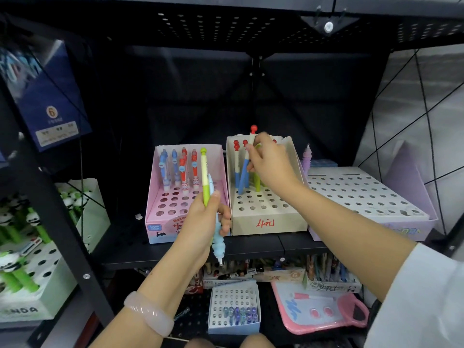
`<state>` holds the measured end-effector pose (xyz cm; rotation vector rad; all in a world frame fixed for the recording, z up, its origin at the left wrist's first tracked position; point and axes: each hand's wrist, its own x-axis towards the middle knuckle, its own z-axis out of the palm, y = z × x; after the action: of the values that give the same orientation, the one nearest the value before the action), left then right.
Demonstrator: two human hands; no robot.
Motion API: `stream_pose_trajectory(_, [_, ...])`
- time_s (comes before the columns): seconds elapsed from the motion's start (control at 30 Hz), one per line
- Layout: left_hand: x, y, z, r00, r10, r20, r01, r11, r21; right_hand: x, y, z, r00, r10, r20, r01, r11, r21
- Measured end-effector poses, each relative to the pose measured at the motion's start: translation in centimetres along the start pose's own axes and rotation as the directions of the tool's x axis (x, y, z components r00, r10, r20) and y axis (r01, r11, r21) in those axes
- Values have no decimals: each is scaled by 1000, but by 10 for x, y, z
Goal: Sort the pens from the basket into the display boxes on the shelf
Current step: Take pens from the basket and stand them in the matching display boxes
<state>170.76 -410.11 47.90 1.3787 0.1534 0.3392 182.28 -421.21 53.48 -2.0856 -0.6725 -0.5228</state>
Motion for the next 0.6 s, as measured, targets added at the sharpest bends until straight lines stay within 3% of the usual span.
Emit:
stream_pose_trajectory(0.17, [-1, 0, -2, 1000, 5, 28, -5, 1000, -5, 7, -4, 5, 1000, -10, 12, 10, 999, -33])
stream_pose_trajectory(0.37, [-3, 1, -4, 1000, 11, 28, -11, 1000, 11, -2, 7, 17, 961, 127, 248, -69, 971, -230])
stream_pose_trajectory(0.43, [-2, 1, -5, 999, 11, 38, -11, 1000, 12, -7, 9, 16, 971, 120, 208, -67, 967, -246])
stream_pose_trajectory(0.53, [-2, 0, -4, 998, 8, 61, -10, 1000, 29, -15, -3, 11, 993, 46, 108, -37, 996, -83])
stream_pose_trajectory(0.6, [-2, 0, 1, 997, 5, 83, -9, 999, 46, -20, -17, 9, 967, 56, 249, -94, 985, 146])
